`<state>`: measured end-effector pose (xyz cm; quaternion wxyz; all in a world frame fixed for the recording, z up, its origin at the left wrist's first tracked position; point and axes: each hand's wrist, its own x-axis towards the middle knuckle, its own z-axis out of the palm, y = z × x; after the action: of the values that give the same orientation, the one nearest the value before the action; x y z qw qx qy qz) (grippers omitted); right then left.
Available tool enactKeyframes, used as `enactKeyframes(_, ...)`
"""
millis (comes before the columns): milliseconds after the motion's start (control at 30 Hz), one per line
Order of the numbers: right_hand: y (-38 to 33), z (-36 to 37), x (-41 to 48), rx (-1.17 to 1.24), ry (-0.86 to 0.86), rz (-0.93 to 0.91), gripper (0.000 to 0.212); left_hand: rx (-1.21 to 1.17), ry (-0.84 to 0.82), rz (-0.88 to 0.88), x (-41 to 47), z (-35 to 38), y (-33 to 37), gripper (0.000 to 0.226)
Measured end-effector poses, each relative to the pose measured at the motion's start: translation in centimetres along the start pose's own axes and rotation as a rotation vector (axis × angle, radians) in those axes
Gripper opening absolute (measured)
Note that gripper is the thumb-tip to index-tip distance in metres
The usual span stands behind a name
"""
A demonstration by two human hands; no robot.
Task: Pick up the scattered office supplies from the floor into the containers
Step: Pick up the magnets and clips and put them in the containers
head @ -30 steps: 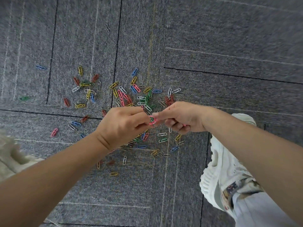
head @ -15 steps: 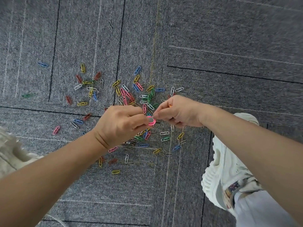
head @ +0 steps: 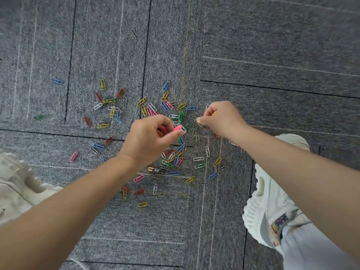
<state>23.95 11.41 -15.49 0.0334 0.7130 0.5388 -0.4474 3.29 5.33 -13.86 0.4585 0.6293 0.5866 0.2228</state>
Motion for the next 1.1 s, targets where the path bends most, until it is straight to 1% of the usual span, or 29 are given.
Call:
enactKeyframes(33, -0.3, 0.0, 0.0, 0.017, 0.009, 0.002, 0.029, -0.087, 0.049, -0.080, 0.2, 0.0, 0.5, 0.027)
enactKeyframes(100, -1.0, -0.3, -0.1, 0.139, -0.014, -0.023, 0.037, -0.188, 0.190, -0.083, 0.6, -0.6, 1.5, 0.027)
enactKeyframes(167, -2.3, -1.6, -0.4, 0.407, -0.077, -0.018, 0.039, -0.261, 0.295, -0.031, 1.4, -2.1, 3.3, 0.023)
enactKeyframes(233, -4.1, -4.0, -1.2, 0.690, -0.145, 0.040, 0.039, -0.372, 0.326, -0.037, 2.2, -4.3, 5.9, 0.023)
enactKeyframes(300, -6.4, -6.6, -2.9, 0.859, -0.200, 0.040, 0.037, -0.504, 0.335, -0.128, 2.8, -7.0, 9.0, 0.024)
enactKeyframes(367, -8.8, -8.9, -5.1, 0.980, -0.231, 0.036, 0.034, -0.523, 0.314, -0.207, 3.0, -9.3, 11.6, 0.027)
enactKeyframes(433, -11.4, -11.5, -8.2, 1.142, -0.242, 0.074, 0.027, -0.571, 0.329, -0.272, 2.2, -11.9, 14.8, 0.027)
enactKeyframes(500, -14.0, -14.1, -12.1, 1.292, -0.259, 0.122, 0.025, -0.747, 0.331, -0.336, 0.4, -14.6, 18.2, 0.025)
enactKeyframes(567, -16.3, -16.5, -16.4, 1.413, -0.278, 0.122, 0.032, -0.907, 0.293, -0.395, -2.1, -17.3, 21.7, 0.021)
enactKeyframes(667, -19.9, -18.9, -24.5, 1.612, -0.266, 0.048, 0.046, -1.230, 0.219, -0.487, -7.2, -21.3, 26.3, 0.017)
enactKeyframes(733, -22.3, -19.7, -30.9, 1.746, -0.258, -0.025, 0.051, -1.459, 0.190, -0.516, -11.7, -23.9, 29.2, 0.016)
enactKeyframes(833, -26.1, -19.3, -39.9, 1.799, -0.284, -0.101, 0.054, -1.684, 0.226, -0.478, -18.7, -26.8, 32.4, 0.020)
enactKeyframes(900, -28.3, -18.5, -45.0, 1.768, -0.279, -0.108, 0.056, -1.754, 0.324, -0.435, -23.0, -28.5, 34.5, 0.025)
enactKeyframes(933, -29.2, -18.1, -47.4, 1.745, -0.277, -0.115, 0.056, -1.769, 0.373, -0.403, -25.1, -29.3, 35.5, 0.028)
enactKeyframes(1000, -30.9, -17.0, -52.1, 1.672, -0.294, -0.139, 0.053, -1.809, 0.393, -0.324, -29.6, -31.3, 37.3, 0.034)
enactKeyframes(1033, -31.7, -16.2, -54.4, 1.632, -0.323, -0.166, 0.051, -1.800, 0.389, -0.282, -32.3, -32.3, 38.1, 0.035)
enactKeyframes(1100, -33.0, -14.0, -59.6, 1.570, -0.433, -0.221, 0.046, -1.706, 0.412, -0.246, -38.1, -34.3, 39.2, 0.034)
